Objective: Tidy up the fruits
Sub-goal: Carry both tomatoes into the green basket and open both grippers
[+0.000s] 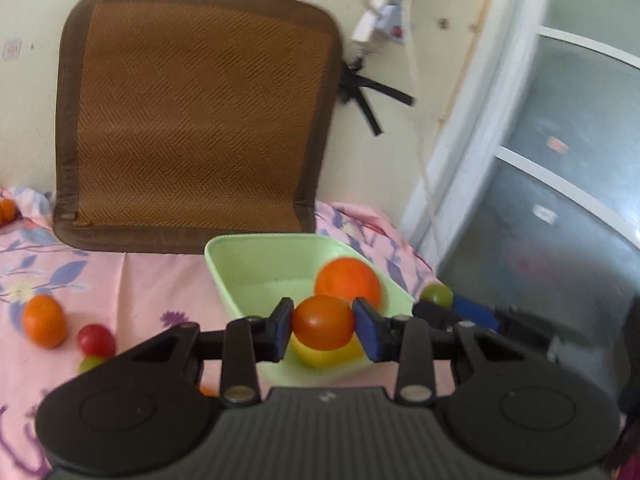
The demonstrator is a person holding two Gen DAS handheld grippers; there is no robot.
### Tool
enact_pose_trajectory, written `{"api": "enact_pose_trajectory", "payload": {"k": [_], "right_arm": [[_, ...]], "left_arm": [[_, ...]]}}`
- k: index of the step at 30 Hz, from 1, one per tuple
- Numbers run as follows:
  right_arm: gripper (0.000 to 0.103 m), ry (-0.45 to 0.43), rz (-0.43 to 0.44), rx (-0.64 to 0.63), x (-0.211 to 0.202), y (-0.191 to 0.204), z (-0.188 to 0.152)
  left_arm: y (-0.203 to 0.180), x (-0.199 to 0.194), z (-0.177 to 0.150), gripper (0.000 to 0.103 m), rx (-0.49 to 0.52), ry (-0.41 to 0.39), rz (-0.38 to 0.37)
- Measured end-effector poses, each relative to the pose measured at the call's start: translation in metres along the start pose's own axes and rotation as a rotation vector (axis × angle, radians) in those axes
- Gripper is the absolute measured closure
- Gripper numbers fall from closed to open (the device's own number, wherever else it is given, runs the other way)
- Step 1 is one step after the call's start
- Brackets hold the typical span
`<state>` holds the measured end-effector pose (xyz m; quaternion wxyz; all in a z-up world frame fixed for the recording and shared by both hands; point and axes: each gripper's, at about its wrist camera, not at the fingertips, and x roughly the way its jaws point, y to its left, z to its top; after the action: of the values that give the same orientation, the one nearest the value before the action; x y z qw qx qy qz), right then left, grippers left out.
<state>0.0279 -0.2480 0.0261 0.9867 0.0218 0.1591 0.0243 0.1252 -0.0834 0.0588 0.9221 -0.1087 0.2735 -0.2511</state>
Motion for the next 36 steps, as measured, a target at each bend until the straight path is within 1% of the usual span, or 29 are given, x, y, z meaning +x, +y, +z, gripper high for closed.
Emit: {"api": "enact_pose_trajectory", "payload": {"k": [4, 7, 8, 9, 10, 12, 13, 16, 18, 20, 22, 24, 26, 27, 28, 30, 31, 32, 33, 34, 36], "right_arm": [[0.072, 0.024, 0.007, -0.005, 0.014, -0.004, -0.008], [0.072, 0.037, 0.013, 0.007, 0.017, -0.006, -0.011], [0.069, 0.035, 0.014, 0.007, 0.017, -0.007, -0.011], [0.06, 0.031, 0.011, 0.006, 0.018, -0.007, -0.011], [0.057, 0.025, 0.007, 0.005, 0.017, -0.007, -0.011], [0.055, 0.011, 0.004, 0.009, 0.016, -0.007, -0.011], [0.055, 0.004, 0.001, 0.013, 0.015, -0.007, -0.011], [0.055, -0.017, -0.011, 0.046, 0.012, -0.012, -0.011], [0.055, -0.029, -0.025, 0.074, 0.01, -0.016, -0.011], [0.055, -0.035, -0.041, 0.106, 0.01, -0.021, -0.011], [0.055, -0.038, -0.061, 0.14, 0.011, -0.026, -0.011], [0.055, -0.04, -0.08, 0.169, 0.011, -0.03, -0.012], [0.056, -0.052, -0.104, 0.188, 0.01, -0.032, -0.012], [0.058, -0.064, -0.113, 0.192, 0.009, -0.032, -0.012], [0.063, -0.078, -0.124, 0.191, 0.007, -0.032, -0.012], [0.064, -0.097, -0.146, 0.193, 0.001, -0.027, -0.01], [0.064, -0.108, -0.137, 0.197, -0.004, -0.024, -0.009], [0.064, -0.114, -0.115, 0.191, -0.009, -0.018, -0.007], [0.064, -0.114, -0.088, 0.183, -0.014, -0.01, -0.006], [0.064, -0.103, -0.048, 0.179, -0.018, -0.001, -0.005], [0.064, -0.066, 0.068, 0.177, -0.025, 0.022, -0.005]], "left_arm": [[0.007, 0.029, 0.002, 0.07, -0.023, 0.021, 0.047], [0.007, 0.042, -0.004, 0.069, -0.023, 0.036, 0.064], [0.007, 0.043, -0.007, 0.067, -0.023, 0.037, 0.076], [0.007, 0.044, -0.009, 0.064, -0.019, 0.033, 0.083], [0.006, 0.043, -0.011, 0.061, -0.009, 0.023, 0.081], [0.003, 0.039, -0.013, 0.056, 0.005, 0.017, 0.079], [0.001, 0.034, -0.014, 0.053, 0.007, 0.009, 0.079], [0.001, 0.006, -0.017, 0.049, 0.015, -0.056, 0.098], [0.01, -0.021, -0.02, 0.048, 0.005, -0.105, 0.106], [0.027, -0.047, -0.023, 0.048, -0.024, -0.135, 0.134], [0.052, -0.07, -0.029, 0.047, -0.067, -0.141, 0.197], [0.077, -0.087, -0.039, 0.047, -0.105, -0.128, 0.296], [0.102, -0.102, -0.053, 0.047, -0.156, -0.118, 0.368], [0.113, -0.108, -0.06, 0.048, -0.185, -0.108, 0.393], [0.122, -0.113, -0.066, 0.048, -0.206, -0.103, 0.413], [0.132, -0.121, -0.077, 0.049, -0.222, -0.097, 0.438], [0.137, -0.127, -0.079, 0.049, -0.249, -0.103, 0.411], [0.138, -0.13, -0.08, 0.049, -0.253, -0.114, 0.39], [0.136, -0.131, -0.081, 0.049, -0.242, -0.116, 0.391], [0.134, -0.13, -0.08, 0.049, -0.228, -0.112, 0.389], [0.126, -0.127, -0.08, 0.049, -0.175, -0.111, 0.377]]}}
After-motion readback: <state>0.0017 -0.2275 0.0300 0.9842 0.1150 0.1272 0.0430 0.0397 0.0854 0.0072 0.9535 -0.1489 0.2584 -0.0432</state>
